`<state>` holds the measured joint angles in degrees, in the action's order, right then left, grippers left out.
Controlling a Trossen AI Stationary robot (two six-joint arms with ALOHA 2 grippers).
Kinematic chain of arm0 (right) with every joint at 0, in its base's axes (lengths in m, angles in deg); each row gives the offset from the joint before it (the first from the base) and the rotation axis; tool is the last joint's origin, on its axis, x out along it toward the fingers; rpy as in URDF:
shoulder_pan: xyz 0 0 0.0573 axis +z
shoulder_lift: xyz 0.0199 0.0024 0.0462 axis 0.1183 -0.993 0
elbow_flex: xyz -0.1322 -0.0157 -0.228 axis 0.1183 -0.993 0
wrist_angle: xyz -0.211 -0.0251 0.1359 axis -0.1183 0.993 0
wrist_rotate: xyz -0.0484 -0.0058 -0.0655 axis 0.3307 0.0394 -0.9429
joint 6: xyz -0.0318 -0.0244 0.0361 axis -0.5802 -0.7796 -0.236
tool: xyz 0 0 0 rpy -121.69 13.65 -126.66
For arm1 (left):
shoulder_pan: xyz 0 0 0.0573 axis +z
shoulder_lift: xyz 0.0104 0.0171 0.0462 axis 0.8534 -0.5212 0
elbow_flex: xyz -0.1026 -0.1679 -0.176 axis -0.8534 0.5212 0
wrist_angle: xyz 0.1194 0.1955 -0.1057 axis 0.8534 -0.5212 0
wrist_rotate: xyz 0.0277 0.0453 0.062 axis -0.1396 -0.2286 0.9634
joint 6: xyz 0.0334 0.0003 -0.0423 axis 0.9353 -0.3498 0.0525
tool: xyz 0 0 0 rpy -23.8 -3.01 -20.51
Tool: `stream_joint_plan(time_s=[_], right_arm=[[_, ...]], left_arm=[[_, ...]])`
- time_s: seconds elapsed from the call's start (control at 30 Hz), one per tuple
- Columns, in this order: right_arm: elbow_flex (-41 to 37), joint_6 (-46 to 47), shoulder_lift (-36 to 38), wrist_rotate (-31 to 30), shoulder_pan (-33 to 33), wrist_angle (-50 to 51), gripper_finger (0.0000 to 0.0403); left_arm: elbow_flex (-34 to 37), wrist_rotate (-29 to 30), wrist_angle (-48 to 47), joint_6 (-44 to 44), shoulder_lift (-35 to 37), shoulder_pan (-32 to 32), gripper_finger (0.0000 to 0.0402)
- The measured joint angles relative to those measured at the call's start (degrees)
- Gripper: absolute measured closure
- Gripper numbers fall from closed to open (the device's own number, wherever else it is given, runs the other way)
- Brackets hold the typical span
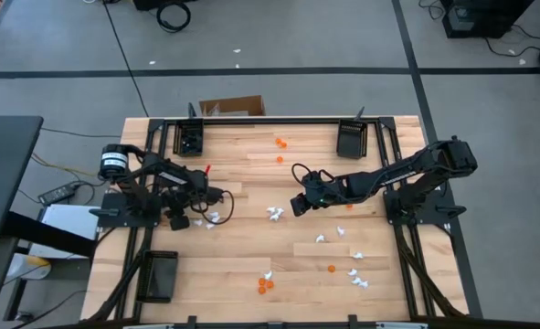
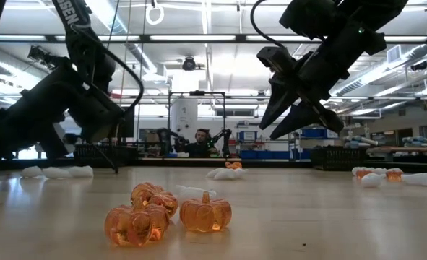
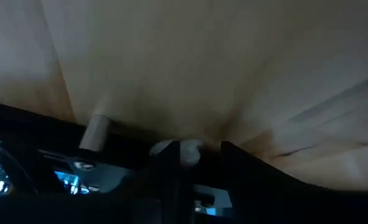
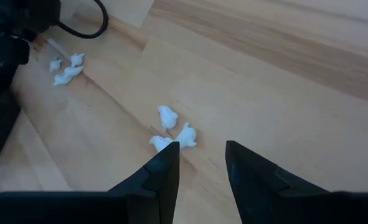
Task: Sort Halloween decoration
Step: Put the white ghost toy into the bottom black basket
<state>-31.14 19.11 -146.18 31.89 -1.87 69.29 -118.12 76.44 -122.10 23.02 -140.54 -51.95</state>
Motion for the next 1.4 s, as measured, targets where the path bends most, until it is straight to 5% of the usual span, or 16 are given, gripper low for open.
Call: stream_joint_plan(time_s=[0.47,0.77,1.17,1.4], right_arm=[[0.0,-2.1,0.0,-0.3,0.0,0.0,0.0265],[0.0,-2.0,0.0,-0.1,0.6,0.0,0.0265],[0.0,-2.1,0.0,0.4,0.5,0.0,0.0265],[0.0,-1.1,0.0,1.5,1.2,0.4,0.0265]], left_arm=[[0.6,-1.3,1.1,-0.1,0.0,-0.2,0.0286],[-1.0,-26.0,1.8,-2.6,-0.1,-0.7,0.0328],[-12.8,-16.6,3.9,-3.9,1.4,-1.4,0.0356],[-11.1,-16.2,12.4,-1.9,7.5,-4.8,0.0338]])
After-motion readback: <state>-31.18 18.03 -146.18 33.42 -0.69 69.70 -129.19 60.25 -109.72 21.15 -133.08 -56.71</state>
